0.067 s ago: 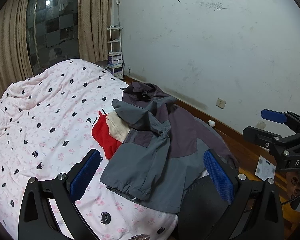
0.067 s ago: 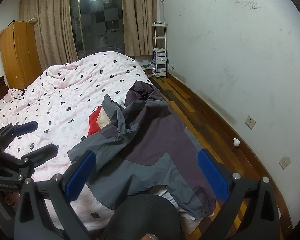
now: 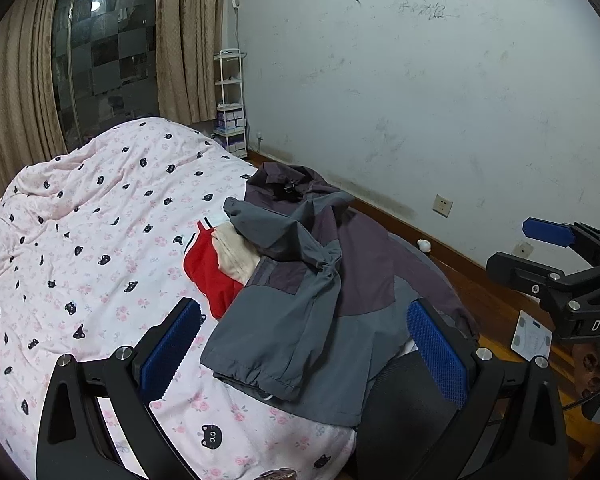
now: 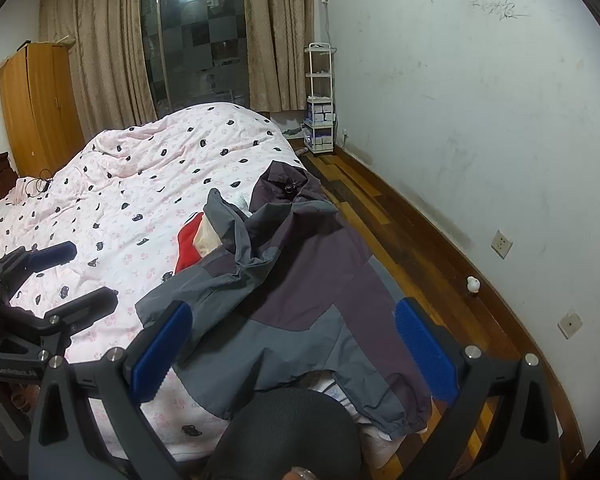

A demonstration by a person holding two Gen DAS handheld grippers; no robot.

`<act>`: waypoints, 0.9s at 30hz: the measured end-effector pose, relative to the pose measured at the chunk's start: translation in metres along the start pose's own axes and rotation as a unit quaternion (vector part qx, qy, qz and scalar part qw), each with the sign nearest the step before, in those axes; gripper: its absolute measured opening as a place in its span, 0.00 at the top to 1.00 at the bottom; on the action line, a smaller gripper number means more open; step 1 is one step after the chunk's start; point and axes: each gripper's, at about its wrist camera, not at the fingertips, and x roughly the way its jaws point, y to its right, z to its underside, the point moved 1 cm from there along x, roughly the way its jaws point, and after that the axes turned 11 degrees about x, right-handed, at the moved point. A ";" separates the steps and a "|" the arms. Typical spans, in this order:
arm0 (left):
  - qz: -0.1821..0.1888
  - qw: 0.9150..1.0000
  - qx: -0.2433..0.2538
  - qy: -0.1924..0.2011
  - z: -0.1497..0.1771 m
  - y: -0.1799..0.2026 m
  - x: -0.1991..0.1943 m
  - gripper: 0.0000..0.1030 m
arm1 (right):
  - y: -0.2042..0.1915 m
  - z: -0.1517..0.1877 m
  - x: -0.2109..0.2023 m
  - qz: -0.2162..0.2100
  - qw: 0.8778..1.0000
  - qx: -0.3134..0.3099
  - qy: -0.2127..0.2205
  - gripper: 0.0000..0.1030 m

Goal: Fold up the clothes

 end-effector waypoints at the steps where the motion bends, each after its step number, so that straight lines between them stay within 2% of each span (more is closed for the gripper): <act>1: 0.002 1.000 -0.001 -0.001 0.000 -0.001 0.000 0.01 | 0.000 0.000 0.000 0.000 1.000 0.001 0.000 0.00; 15: -0.017 1.000 -0.005 -0.007 0.000 -0.004 0.005 0.01 | 0.000 0.001 0.000 -0.003 1.000 0.005 -0.002 0.00; 27: -0.015 1.000 -0.010 -0.015 -0.002 -0.006 0.009 0.01 | -0.002 0.000 0.008 -0.011 1.000 0.004 -0.012 0.00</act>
